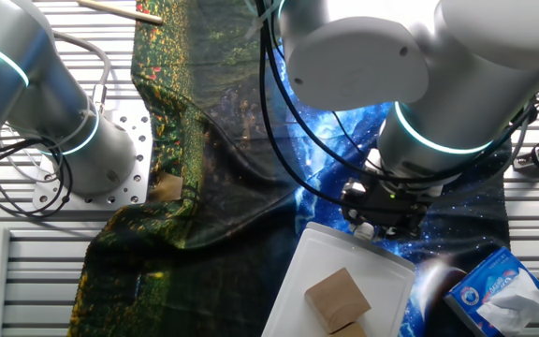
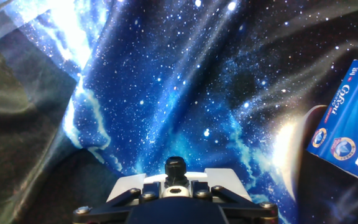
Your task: Grasp the handle and close the drawer
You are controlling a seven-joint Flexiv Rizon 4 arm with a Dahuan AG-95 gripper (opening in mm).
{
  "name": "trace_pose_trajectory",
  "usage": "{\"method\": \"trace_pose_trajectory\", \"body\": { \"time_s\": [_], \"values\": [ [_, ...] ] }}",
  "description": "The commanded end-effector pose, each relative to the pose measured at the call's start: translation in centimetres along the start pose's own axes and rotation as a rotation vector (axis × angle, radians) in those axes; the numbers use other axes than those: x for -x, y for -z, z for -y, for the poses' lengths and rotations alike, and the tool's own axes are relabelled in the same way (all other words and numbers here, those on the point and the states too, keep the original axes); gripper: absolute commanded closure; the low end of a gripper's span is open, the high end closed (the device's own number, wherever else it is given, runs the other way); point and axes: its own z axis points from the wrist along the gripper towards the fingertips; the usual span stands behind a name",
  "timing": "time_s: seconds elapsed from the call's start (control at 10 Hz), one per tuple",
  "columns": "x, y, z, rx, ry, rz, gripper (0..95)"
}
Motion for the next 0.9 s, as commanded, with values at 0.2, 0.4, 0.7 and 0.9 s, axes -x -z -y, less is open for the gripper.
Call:
{"method": "trace_pose_trajectory", "body": {
  "time_s": [0.2,0.4,0.7,0.9],
  "values": [
    [0.06,0.01,0.03,-0.004,0.007,-0.003,57.0],
    [0.08,0.02,0.08,-0.004,0.001,-0.003,57.0],
    [0.21,0.08,0.34,-0.001,0.001,0.001,38.0],
    [0.36,0.12,0.59,0.002,0.004,0.003,38.0]
  ]
}}
